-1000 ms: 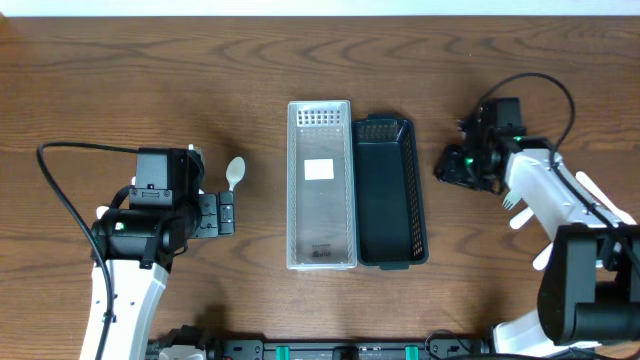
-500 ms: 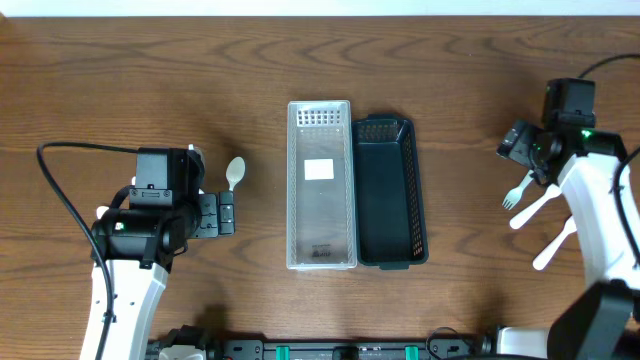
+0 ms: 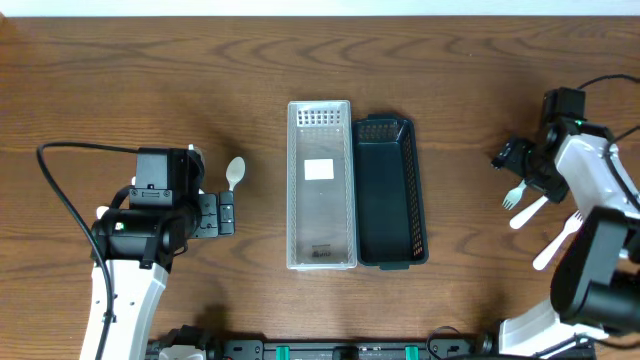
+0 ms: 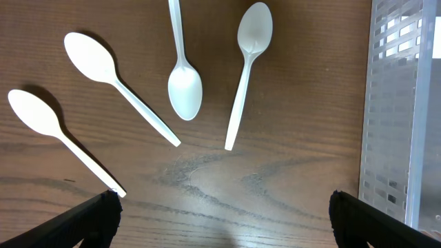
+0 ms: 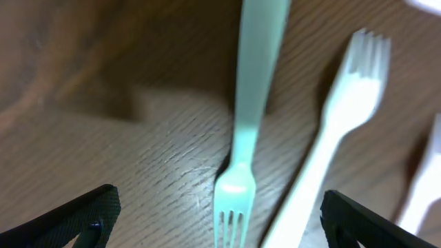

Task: Pack container
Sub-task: 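Move right gripper over the white forks and lower onto one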

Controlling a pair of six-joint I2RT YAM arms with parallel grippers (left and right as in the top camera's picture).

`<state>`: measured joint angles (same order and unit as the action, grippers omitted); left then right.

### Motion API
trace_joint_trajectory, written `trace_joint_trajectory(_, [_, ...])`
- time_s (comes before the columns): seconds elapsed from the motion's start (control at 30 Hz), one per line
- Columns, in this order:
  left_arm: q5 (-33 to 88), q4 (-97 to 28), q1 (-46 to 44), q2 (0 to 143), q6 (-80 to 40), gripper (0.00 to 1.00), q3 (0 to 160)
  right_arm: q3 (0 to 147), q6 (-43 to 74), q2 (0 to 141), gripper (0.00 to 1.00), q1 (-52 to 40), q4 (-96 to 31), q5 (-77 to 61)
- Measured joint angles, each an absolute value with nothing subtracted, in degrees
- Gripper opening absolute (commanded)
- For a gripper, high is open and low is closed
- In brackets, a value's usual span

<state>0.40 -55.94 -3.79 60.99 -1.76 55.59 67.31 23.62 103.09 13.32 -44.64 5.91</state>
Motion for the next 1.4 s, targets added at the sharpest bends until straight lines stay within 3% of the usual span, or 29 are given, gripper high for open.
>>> trace_joint_trajectory(1.4, [0.40, -56.38, -3.79, 60.99, -1.78, 0.98, 55.59, 65.65, 20.27, 108.38, 0.99, 16.27, -37.69, 2.48])
